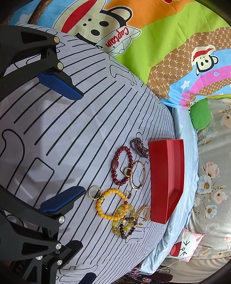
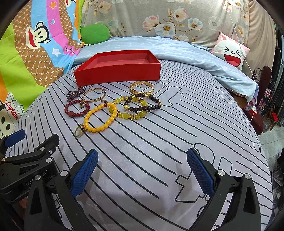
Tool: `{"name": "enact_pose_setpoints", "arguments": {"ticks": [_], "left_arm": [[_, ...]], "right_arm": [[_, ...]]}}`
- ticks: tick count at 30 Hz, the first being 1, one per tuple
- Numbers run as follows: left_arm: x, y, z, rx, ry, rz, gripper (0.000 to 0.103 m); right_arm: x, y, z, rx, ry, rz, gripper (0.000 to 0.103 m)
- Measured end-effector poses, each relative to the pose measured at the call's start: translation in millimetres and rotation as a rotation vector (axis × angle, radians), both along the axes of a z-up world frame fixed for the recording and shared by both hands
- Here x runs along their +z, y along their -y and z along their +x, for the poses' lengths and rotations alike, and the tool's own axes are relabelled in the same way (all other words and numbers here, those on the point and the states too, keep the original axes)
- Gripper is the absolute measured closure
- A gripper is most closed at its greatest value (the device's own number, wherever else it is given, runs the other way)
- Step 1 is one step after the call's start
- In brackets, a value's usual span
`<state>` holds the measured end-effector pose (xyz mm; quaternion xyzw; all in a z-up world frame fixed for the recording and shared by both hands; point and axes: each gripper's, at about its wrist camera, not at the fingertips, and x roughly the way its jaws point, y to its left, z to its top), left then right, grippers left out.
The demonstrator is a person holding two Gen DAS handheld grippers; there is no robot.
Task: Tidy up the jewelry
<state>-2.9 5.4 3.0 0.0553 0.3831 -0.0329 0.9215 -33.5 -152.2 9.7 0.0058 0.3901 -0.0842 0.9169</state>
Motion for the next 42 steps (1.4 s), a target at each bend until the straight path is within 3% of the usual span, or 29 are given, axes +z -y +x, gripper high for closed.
{"name": "enact_pose_setpoints", "arguments": {"ticks": [21,42], "left_arm": [[-1,-4,5,0.000,-0.020,-0.032,0.010],[9,-10,48,-0.002,-0.056,-0.065,0.010]], "right_arm": [[7,-1,5,0.011,0.001,-0.013,0.007],[17,39,51,-0.033,-0.004,0.013,0.007]]}}
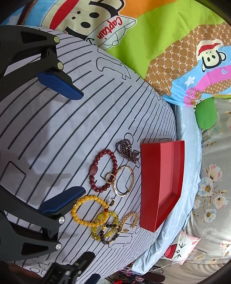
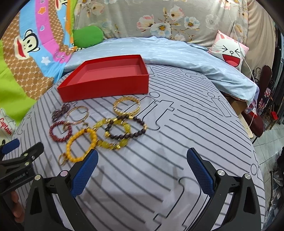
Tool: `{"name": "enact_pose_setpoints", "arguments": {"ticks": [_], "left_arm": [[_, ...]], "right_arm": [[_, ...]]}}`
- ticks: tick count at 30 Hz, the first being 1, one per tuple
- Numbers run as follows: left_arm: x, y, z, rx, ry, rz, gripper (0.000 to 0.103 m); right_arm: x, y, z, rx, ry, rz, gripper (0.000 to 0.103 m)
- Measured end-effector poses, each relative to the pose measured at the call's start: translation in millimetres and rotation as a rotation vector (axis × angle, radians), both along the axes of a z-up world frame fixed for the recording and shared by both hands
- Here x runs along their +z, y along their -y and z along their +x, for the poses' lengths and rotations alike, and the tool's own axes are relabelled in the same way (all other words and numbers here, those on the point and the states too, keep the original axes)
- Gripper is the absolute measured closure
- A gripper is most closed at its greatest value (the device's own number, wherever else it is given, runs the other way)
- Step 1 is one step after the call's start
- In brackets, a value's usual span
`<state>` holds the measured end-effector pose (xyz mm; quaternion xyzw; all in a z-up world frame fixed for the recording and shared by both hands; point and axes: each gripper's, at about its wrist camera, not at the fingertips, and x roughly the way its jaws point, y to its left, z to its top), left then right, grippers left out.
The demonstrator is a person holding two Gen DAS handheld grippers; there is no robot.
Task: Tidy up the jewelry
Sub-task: 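Grasp the black bead bracelet with the right tool while the left tool grasps the dark garnet strand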
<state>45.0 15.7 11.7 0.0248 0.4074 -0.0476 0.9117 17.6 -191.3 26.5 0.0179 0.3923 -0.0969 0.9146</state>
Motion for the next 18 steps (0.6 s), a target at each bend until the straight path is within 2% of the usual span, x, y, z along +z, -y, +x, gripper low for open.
{"name": "enact_pose_setpoints", "arguments": {"ticks": [18], "left_arm": [[-8,0,35,0.024,-0.022,0.003,0.010]], "right_arm": [[-9,16,35,-0.035,-0.010,0.014,0.007]]}}
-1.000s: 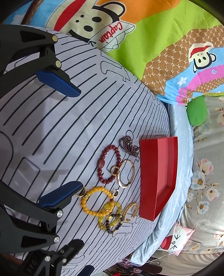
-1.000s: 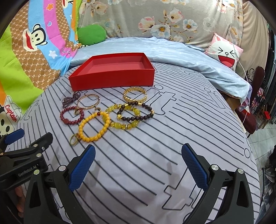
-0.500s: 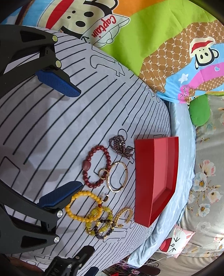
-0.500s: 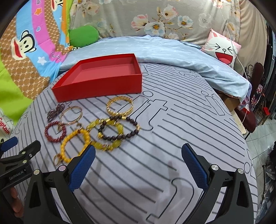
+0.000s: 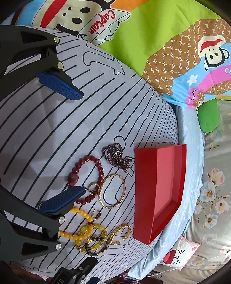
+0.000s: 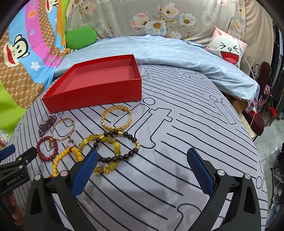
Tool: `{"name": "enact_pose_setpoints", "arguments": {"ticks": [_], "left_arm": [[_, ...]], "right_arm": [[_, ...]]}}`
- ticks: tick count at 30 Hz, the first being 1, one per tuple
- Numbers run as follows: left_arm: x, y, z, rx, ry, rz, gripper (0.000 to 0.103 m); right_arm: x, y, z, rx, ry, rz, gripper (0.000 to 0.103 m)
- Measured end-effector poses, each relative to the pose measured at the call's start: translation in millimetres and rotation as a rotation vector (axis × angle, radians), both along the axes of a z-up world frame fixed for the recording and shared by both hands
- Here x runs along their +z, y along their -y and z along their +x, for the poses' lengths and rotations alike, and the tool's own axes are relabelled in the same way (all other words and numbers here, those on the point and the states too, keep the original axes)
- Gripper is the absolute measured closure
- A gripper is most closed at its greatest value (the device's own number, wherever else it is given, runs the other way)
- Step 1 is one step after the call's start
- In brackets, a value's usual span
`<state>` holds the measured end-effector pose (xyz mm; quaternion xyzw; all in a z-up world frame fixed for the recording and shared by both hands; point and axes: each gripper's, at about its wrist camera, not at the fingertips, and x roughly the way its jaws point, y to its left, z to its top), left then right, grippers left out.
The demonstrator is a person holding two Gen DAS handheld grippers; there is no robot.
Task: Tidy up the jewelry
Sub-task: 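Grasp the black bead bracelet with the right tool while the left tool grasps the dark garnet strand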
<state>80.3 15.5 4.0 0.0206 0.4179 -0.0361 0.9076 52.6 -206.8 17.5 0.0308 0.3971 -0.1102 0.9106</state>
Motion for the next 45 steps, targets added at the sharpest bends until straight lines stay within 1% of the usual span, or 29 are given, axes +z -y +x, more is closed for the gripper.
{"name": "enact_pose_setpoints", "arguments": {"ticks": [5,6,9,10,11,13,14,15,16,18,20,22,23,24,25,29,32,37,38,40,41,43,45], "left_arm": [[-3,1,5,0.002,-0.006,0.003,0.010],[-4,1,7,0.001,-0.006,0.004,0.010],[-5,2,8,-0.001,-0.008,0.003,0.010],[-5,3,10,-0.004,-0.010,0.003,0.010],[-6,4,10,-0.007,-0.011,0.004,0.010],[-6,5,11,-0.009,-0.008,0.006,0.010],[-7,6,11,-0.010,-0.008,0.006,0.010],[-7,6,11,-0.011,-0.009,0.006,0.010],[-7,6,12,-0.011,-0.009,0.005,0.010],[-7,5,12,-0.008,-0.009,0.005,0.010],[-7,3,13,-0.003,-0.010,0.001,0.010],[-6,1,13,0.001,-0.010,-0.003,0.010],[-5,0,14,0.004,-0.008,-0.004,0.010],[-5,0,14,0.006,-0.007,-0.004,0.010],[-4,-1,15,0.006,-0.005,-0.004,0.010],[1,-5,21,0.007,0.009,-0.007,0.010],[4,-6,32,0.001,0.017,-0.007,0.010],[3,-4,52,-0.018,0.015,-0.027,0.011],[1,-3,56,-0.025,0.008,-0.032,0.014],[-3,2,62,-0.048,-0.005,-0.032,0.025],[-7,4,65,-0.054,-0.014,-0.029,0.028],[-11,5,68,-0.067,-0.030,-0.038,0.041],[-13,6,69,-0.070,-0.032,-0.044,0.045]], "right_arm": [[-2,7,9,-0.018,-0.003,-0.002,0.007],[-3,8,11,-0.021,-0.007,-0.004,0.009],[-8,10,18,-0.022,-0.030,-0.002,0.016],[-10,11,20,-0.021,-0.039,0.000,0.022],[-13,11,22,-0.019,-0.051,0.003,0.025],[-16,12,24,-0.016,-0.062,0.013,0.034],[-17,12,26,-0.016,-0.067,0.017,0.036],[-19,13,28,-0.013,-0.075,0.025,0.042],[-20,13,29,-0.011,-0.079,0.034,0.047],[-21,12,32,-0.014,-0.081,0.034,0.052],[-21,12,33,-0.010,-0.078,0.042,0.061],[-21,10,33,0.003,-0.075,0.045,0.076],[-21,8,33,0.013,-0.074,0.045,0.080],[-21,7,33,0.019,-0.075,0.049,0.088],[-20,7,33,0.023,-0.076,0.052,0.094],[-18,7,31,0.028,-0.075,0.075,0.096],[-12,9,26,0.029,-0.055,0.098,0.096],[3,8,22,0.049,-0.017,0.120,0.096],[6,8,22,0.054,-0.012,0.131,0.096],[9,8,23,0.061,-0.008,0.149,0.096],[10,7,23,0.064,-0.006,0.152,0.096],[10,6,24,0.068,-0.005,0.153,0.096],[10,6,25,0.068,-0.005,0.161,0.096]]}}
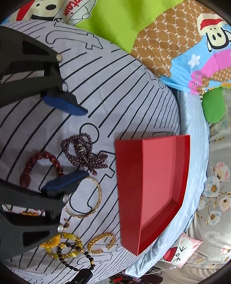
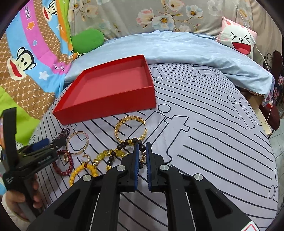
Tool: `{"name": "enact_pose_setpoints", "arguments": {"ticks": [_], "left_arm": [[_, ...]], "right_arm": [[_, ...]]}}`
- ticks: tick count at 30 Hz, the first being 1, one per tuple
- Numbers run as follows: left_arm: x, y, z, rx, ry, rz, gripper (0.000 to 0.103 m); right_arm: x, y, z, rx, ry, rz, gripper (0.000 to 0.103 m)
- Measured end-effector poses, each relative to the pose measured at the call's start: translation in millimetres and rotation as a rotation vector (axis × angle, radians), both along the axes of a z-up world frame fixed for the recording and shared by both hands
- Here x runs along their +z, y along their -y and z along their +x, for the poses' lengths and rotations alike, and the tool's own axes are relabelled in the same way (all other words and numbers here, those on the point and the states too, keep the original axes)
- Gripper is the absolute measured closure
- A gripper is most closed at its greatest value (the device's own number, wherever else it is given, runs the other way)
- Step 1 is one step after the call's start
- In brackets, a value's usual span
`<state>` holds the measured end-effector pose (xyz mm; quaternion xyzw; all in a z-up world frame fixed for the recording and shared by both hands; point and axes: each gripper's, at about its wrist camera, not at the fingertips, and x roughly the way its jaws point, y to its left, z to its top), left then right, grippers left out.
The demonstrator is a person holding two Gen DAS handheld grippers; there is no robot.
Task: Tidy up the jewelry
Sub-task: 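Grasp the black bead bracelet with the right tool while the left tool grasps the dark garnet strand, then carry both held bracelets into the red tray and open both tools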
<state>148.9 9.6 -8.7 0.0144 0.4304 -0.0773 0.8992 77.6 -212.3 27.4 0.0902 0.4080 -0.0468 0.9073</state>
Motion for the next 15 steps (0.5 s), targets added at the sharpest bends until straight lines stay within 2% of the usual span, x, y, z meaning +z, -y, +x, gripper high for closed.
{"name": "enact_pose_setpoints", "arguments": {"ticks": [2,4,6,9,15], "left_arm": [[1,1,-1,-0.013,0.002,-0.013,0.055],[1,1,-3,-0.028,0.001,-0.029,0.070],[2,3,-3,-0.038,0.002,-0.037,0.075],[5,5,-7,-0.058,0.013,-0.041,0.092],[15,6,-16,-0.072,0.038,-0.034,0.094]], "right_arm": [[0,0,0,0.000,-0.001,0.002,0.096],[0,0,1,0.002,-0.001,0.006,0.096],[0,0,2,0.007,-0.002,0.013,0.096],[2,-2,0,0.012,0.004,0.016,0.096],[16,-3,-3,0.026,0.027,0.032,0.096]]}}
